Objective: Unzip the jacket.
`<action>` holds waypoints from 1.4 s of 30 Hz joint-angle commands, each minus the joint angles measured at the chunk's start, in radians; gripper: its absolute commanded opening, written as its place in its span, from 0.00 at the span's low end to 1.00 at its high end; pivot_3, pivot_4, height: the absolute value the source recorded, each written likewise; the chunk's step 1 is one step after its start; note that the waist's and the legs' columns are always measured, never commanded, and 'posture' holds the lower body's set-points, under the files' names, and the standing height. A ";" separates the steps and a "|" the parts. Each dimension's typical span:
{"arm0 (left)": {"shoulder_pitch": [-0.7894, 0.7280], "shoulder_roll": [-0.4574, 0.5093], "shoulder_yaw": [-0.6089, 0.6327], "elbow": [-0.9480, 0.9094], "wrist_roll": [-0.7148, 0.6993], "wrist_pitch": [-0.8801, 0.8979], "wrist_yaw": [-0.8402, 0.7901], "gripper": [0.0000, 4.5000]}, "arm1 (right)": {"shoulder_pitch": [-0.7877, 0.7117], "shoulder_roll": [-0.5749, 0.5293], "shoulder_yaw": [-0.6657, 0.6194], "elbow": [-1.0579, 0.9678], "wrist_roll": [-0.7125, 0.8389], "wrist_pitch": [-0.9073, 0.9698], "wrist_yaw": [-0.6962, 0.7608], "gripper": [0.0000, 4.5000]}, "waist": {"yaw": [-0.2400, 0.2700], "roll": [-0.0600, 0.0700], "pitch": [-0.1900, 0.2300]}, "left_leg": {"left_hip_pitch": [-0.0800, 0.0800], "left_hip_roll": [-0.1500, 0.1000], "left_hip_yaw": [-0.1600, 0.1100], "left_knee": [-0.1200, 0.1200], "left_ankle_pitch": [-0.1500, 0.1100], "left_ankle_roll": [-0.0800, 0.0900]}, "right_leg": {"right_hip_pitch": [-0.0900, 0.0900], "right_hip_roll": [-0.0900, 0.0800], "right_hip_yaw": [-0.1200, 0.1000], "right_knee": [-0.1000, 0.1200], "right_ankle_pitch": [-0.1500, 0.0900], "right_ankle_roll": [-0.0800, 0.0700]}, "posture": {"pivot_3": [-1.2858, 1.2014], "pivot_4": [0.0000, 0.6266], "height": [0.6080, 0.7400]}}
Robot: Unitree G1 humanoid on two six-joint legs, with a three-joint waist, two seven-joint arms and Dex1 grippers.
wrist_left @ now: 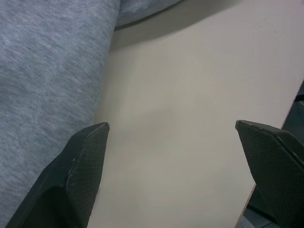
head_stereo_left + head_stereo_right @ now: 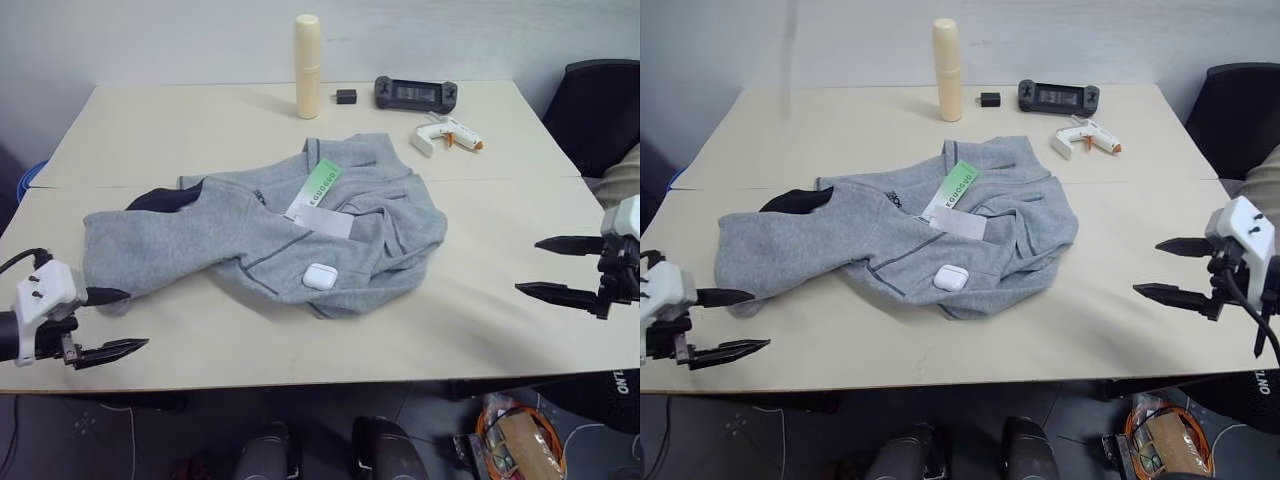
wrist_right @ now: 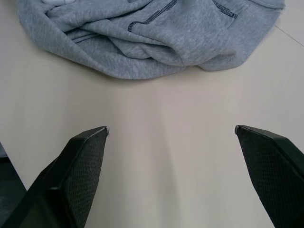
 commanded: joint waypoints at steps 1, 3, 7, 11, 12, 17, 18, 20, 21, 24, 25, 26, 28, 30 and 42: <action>-0.001 0.015 -0.017 0.030 0.056 -0.055 0.022 1.00 | -0.024 0.008 0.011 0.020 -0.023 -0.039 -0.010 1.00 | 0.001 0.000 0.000 | 0.000 0.000 0.000 0.000 0.000 0.000 | 0.000 0.000 0.000 0.000 0.000 0.000 | 0.52 0.24 1.00; -0.017 -0.002 -0.033 0.011 0.043 -0.044 0.033 1.00 | -0.027 0.015 0.021 0.017 -0.029 -0.049 -0.016 1.00 | 0.001 0.000 0.000 | 0.000 0.000 0.000 0.000 0.000 0.000 | 0.000 0.000 0.000 0.000 0.000 0.000 | 0.52 0.24 1.00; -0.054 -0.017 -0.023 -0.013 -0.008 0.001 0.046 1.00 | -0.036 0.017 0.015 -0.005 -0.018 -0.037 -0.021 1.00 | 0.003 0.000 0.000 | 0.000 0.000 0.000 0.000 -0.001 -0.001 | 0.000 0.000 0.000 0.000 0.000 0.000 | 0.52 0.24 1.00; -0.089 -0.034 -0.010 -0.039 -0.077 0.065 0.056 1.00 | -0.062 0.020 0.022 -0.015 -0.024 -0.035 -0.041 1.00 | 0.001 0.000 0.000 | 0.000 0.000 0.000 0.000 -0.001 -0.001 | 0.000 0.000 0.000 0.000 0.000 0.000 | 0.52 0.24 1.00; -0.111 -0.046 -0.007 -0.057 -0.115 0.097 0.067 1.00 | -0.073 0.020 0.032 -0.033 -0.029 -0.032 -0.052 1.00 | 0.000 0.000 0.000 | 0.000 0.000 0.000 0.000 0.000 -0.001 | 0.000 0.000 0.000 0.000 0.000 0.000 | 0.52 0.24 1.00; -0.323 -0.119 -0.062 -0.265 -0.468 0.384 0.200 1.00 | -0.254 0.147 0.130 -0.241 0.075 0.200 -0.232 1.00 | 0.000 -0.001 0.000 | 0.000 0.001 -0.002 0.002 0.000 -0.002 | 0.000 0.000 0.000 0.002 0.000 0.000 | 0.52 0.24 1.00; -0.334 -0.116 -0.081 -0.295 -0.479 0.401 0.206 1.00 | -0.272 0.171 0.157 -0.276 0.077 0.221 -0.253 1.00 | 0.000 -0.001 0.000 | 0.000 0.001 -0.002 0.002 0.000 -0.002 | 0.000 0.000 0.000 0.002 0.000 0.000 | 0.52 0.24 1.00; -0.376 -0.122 -0.135 -0.313 -0.486 0.418 0.229 1.00 | -0.327 0.267 0.229 -0.338 0.079 0.271 -0.339 1.00 | -0.003 -0.001 -0.001 | 0.000 0.001 -0.002 0.000 0.000 -0.003 | 0.001 0.001 0.000 0.003 0.000 0.000 | 0.52 0.24 1.00; -0.396 -0.127 -0.159 -0.309 -0.485 0.422 0.240 1.00 | -0.352 0.313 0.258 -0.353 0.076 0.288 -0.380 1.00 | -0.004 -0.001 -0.001 | 0.000 0.001 -0.001 0.000 0.001 -0.003 | 0.000 0.002 0.000 0.003 0.000 -0.001 | 0.52 0.24 1.00; -0.432 -0.119 -0.243 -0.293 -0.445 0.398 0.222 1.00 | -0.428 0.476 0.380 -0.366 0.033 0.336 -0.507 1.00 | -0.009 -0.001 -0.001 | -0.001 0.001 0.000 0.000 0.003 -0.003 | -0.001 0.004 0.000 0.004 0.000 -0.001 | 0.52 0.24 1.00; -0.438 -0.112 -0.268 -0.290 -0.430 0.387 0.210 1.00 | -0.445 0.520 0.426 -0.361 0.012 0.339 -0.531 1.00 | -0.011 -0.001 -0.001 | -0.001 0.001 0.000 0.001 0.003 -0.003 | -0.001 0.004 0.000 0.005 0.000 0.000 | 0.52 0.24 1.00; -0.440 -0.107 -0.285 -0.288 -0.419 0.378 0.197 1.00 | -0.460 0.557 0.467 -0.353 -0.003 0.345 -0.543 1.00 | -0.015 -0.001 -0.001 | -0.001 0.001 0.000 0.001 0.003 -0.003 | -0.001 0.004 0.000 0.006 0.000 -0.001 | 0.52 0.24 1.00; -0.446 -0.093 -0.314 -0.281 -0.403 0.366 0.171 1.00 | -0.484 0.626 0.536 -0.319 -0.018 0.343 -0.547 1.00 | -0.017 -0.001 -0.001 | -0.001 0.001 0.001 0.001 0.003 -0.003 | -0.001 0.004 0.000 0.006 0.000 -0.001 | 0.52 0.24 1.00; -0.449 -0.078 -0.339 -0.266 -0.371 0.342 0.149 1.00 | -0.501 0.673 0.594 -0.277 -0.045 0.329 -0.541 1.00 | -0.017 -0.001 -0.001 | -0.002 0.001 0.000 0.001 0.003 -0.003 | -0.001 0.005 -0.001 0.005 0.000 -0.001 | 0.52 0.24 1.00; -0.491 -0.060 -0.407 -0.177 -0.212 0.195 0.115 1.00 | -0.550 0.819 0.782 -0.012 -0.193 0.237 -0.482 1.00 | -0.020 -0.001 -0.001 | -0.003 0.001 0.001 0.001 0.003 -0.002 | -0.002 0.005 -0.002 0.005 0.000 0.000 | 0.52 0.24 1.00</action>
